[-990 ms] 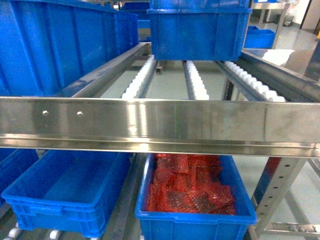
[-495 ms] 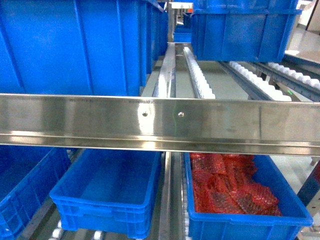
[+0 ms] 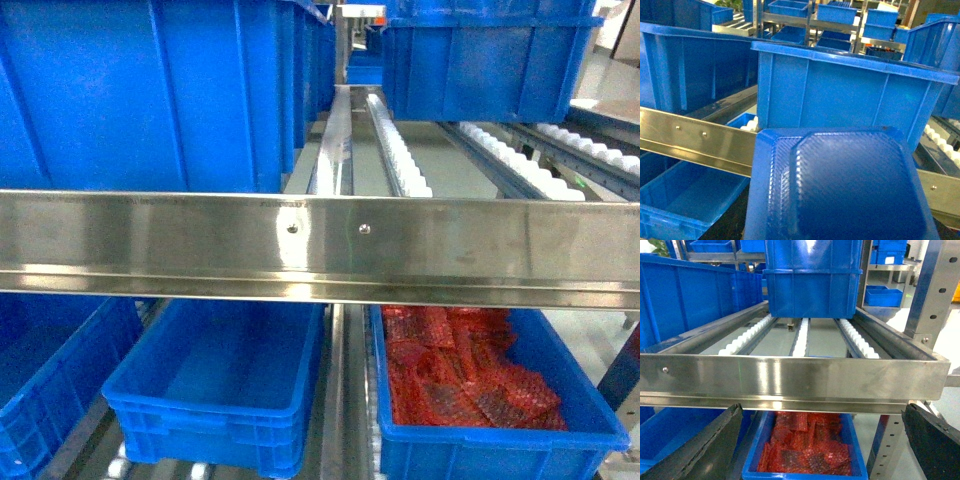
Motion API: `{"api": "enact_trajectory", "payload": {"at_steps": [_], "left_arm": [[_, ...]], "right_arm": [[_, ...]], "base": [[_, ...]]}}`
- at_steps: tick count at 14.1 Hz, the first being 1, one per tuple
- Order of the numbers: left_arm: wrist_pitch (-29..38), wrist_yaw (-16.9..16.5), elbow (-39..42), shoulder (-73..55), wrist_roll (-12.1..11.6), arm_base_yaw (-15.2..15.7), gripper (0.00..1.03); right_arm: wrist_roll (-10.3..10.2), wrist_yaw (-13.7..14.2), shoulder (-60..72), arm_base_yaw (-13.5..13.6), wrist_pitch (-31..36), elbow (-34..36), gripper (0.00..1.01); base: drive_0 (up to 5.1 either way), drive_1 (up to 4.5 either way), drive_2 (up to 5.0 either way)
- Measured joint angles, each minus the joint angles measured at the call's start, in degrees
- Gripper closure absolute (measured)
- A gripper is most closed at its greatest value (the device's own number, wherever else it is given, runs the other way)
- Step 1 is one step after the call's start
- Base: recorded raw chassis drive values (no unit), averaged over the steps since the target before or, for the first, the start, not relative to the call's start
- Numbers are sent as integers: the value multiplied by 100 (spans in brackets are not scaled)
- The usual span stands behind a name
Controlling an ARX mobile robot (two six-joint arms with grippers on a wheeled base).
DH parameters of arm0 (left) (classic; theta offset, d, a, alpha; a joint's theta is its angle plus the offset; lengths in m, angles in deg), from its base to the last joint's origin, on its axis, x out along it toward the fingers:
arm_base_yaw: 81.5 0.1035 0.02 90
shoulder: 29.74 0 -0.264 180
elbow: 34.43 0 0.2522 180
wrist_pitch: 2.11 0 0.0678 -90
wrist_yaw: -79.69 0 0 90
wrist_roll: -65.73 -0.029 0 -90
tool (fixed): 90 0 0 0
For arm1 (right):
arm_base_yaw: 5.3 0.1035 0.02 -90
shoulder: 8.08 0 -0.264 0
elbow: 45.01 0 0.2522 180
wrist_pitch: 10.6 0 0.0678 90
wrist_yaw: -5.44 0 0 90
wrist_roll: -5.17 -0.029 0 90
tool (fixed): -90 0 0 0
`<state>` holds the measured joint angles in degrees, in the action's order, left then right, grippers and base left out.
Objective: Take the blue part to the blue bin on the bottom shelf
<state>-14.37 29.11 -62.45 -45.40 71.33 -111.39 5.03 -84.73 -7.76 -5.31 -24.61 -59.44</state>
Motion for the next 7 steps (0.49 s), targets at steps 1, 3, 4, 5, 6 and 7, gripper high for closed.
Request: {"api": "enact_trajectory", "payload": {"at_steps": [1, 3, 4, 5, 6, 7], "left_arm": [[0, 0, 0, 0, 0, 0, 60], [0, 0, 0, 0, 0, 0, 60], [0, 0, 0, 0, 0, 0, 60], [4, 0, 0, 0, 0, 0, 60], [4, 0, 0, 0, 0, 0, 60], [17, 0, 0, 0, 0, 0, 60]], "right_arm": [[0, 0, 0, 0, 0, 0, 3], [0, 0, 0, 0, 0, 0, 3], [0, 0, 0, 0, 0, 0, 3], [0, 0, 0, 0, 0, 0, 3], [0, 0, -2, 0, 4, 0, 3], [0, 0, 0, 0, 13, 0, 3]], "base": [[0, 0, 0], [0, 0, 0], [0, 0, 0], [0, 0, 0], [0, 0, 0], [0, 0, 0]]}}
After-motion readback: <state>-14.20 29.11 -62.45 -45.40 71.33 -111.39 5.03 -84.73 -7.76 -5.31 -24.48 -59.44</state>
